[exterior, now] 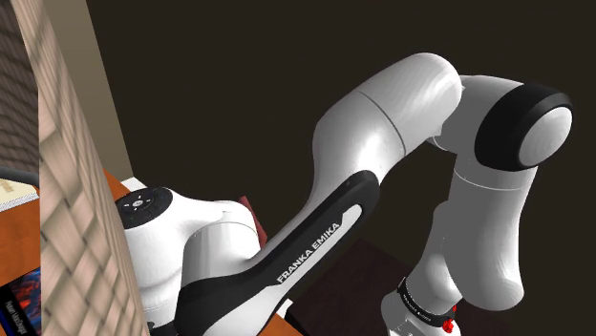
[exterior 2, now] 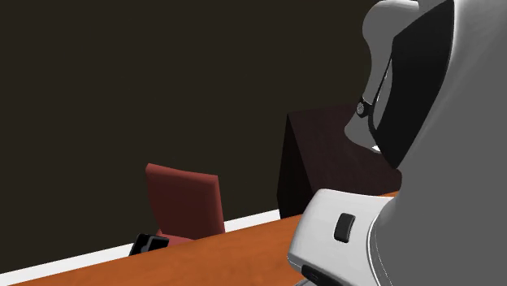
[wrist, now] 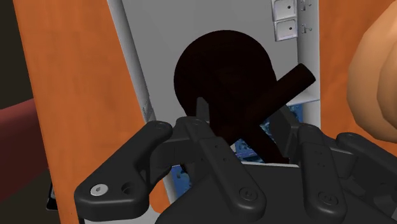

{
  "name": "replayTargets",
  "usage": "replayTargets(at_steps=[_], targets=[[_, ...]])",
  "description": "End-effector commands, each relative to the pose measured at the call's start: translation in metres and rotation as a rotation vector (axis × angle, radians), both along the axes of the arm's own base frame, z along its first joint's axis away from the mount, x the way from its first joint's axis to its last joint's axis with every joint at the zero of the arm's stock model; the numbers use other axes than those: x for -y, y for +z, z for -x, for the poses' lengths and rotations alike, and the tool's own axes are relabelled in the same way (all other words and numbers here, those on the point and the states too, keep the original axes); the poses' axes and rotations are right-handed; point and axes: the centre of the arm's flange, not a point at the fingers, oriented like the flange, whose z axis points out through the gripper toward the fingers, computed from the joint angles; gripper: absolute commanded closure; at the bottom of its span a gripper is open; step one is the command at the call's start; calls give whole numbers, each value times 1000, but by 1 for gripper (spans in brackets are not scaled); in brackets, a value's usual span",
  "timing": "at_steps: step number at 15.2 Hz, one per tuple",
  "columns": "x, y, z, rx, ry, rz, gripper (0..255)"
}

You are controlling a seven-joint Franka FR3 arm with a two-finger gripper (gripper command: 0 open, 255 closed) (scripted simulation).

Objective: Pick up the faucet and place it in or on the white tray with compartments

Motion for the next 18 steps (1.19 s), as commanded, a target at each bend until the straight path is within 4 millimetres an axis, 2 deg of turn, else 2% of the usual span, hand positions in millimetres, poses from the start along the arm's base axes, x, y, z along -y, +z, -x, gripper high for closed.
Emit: replayTargets(at_steps=[1, 6, 10, 18], targets=[[4, -6, -2, -7, -5, 11, 0], [4, -5, -4, -7, -5, 11, 0], [5, 45, -8, -7, -5, 11, 0], [5, 45, -8, -7, -5, 11, 0]])
